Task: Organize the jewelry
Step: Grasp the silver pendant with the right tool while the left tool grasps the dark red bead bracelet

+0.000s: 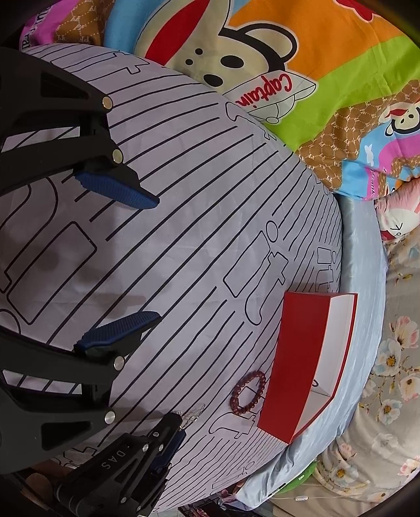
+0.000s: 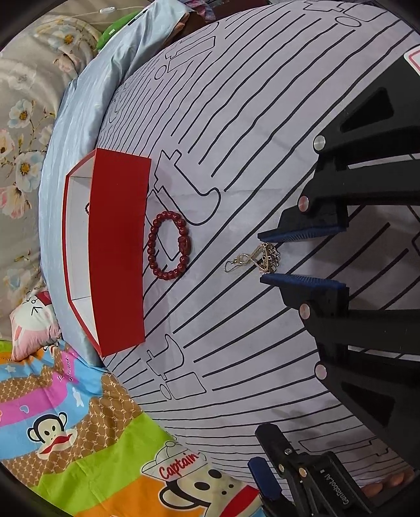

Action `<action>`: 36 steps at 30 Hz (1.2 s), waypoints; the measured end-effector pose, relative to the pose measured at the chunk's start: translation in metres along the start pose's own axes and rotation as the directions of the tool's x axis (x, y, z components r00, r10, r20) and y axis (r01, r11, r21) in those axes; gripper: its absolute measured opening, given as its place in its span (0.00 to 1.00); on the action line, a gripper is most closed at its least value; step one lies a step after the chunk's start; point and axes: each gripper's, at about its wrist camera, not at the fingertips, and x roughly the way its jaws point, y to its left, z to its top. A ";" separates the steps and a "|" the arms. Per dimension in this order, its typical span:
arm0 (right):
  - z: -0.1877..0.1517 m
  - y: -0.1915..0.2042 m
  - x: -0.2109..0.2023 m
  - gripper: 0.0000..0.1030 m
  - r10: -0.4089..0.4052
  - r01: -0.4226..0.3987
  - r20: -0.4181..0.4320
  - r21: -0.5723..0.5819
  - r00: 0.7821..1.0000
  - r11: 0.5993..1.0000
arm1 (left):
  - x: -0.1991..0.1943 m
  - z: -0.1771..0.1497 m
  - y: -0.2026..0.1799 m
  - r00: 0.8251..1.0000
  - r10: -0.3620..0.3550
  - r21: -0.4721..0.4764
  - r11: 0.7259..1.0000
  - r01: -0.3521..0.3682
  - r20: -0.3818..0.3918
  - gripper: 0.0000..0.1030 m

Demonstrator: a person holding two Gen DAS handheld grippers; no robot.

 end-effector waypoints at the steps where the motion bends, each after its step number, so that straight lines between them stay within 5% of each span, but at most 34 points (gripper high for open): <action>1: -0.001 -0.001 -0.001 0.18 -0.001 0.001 0.001 0.000 1.000 1.000 | 0.000 0.000 0.000 1.000 -0.001 0.001 1.000 0.001 -0.001 0.61; 15: -0.020 -0.036 -0.026 0.17 -0.008 0.007 0.011 0.103 1.000 0.995 | 0.005 0.014 -0.028 0.999 -0.036 0.025 0.999 0.036 0.003 0.61; 36: -0.031 -0.063 -0.036 0.17 0.018 -0.019 0.009 0.155 1.000 0.988 | 0.067 0.100 -0.120 0.999 -0.047 0.048 0.998 0.046 0.025 0.59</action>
